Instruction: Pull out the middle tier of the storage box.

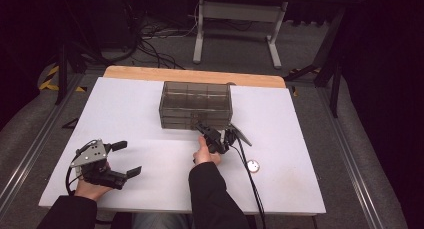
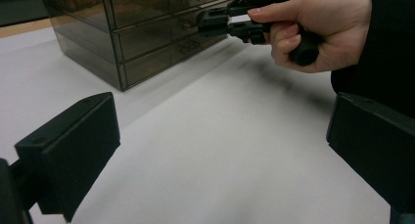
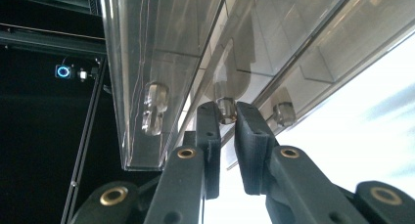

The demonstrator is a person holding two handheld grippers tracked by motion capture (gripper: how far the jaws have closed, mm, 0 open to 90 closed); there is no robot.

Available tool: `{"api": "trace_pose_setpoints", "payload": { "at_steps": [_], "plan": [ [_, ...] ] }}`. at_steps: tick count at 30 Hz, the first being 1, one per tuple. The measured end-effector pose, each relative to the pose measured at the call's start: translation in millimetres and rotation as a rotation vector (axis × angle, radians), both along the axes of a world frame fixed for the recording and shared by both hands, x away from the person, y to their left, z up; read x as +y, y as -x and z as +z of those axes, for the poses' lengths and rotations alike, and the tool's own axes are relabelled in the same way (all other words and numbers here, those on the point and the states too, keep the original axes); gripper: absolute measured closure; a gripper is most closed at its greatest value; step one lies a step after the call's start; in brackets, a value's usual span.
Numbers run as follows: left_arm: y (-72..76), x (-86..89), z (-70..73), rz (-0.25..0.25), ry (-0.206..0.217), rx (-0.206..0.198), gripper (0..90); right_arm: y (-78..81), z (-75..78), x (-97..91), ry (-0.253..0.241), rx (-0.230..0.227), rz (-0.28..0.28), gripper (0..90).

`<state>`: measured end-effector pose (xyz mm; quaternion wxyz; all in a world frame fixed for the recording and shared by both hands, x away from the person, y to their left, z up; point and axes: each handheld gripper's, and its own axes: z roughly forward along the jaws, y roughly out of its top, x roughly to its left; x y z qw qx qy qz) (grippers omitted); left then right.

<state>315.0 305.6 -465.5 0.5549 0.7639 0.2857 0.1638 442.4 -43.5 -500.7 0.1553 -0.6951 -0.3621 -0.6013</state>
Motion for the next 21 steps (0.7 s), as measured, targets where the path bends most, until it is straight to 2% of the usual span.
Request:
{"api": "trace_pose_setpoints", "payload": {
  "at_steps": [7, 21],
  "plan": [
    [0.0, 0.2, 0.2, 0.003, -0.004, -0.001, 0.1, 8.0, -0.3, -3.0, -0.007, 0.010, 0.020, 81.6],
    [0.2, 0.0, -0.2, 0.006, 0.005, 0.004, 0.1, 20.5, -0.9, -4.0, -0.005, 0.005, 0.015, 81.5]
  ]
}}
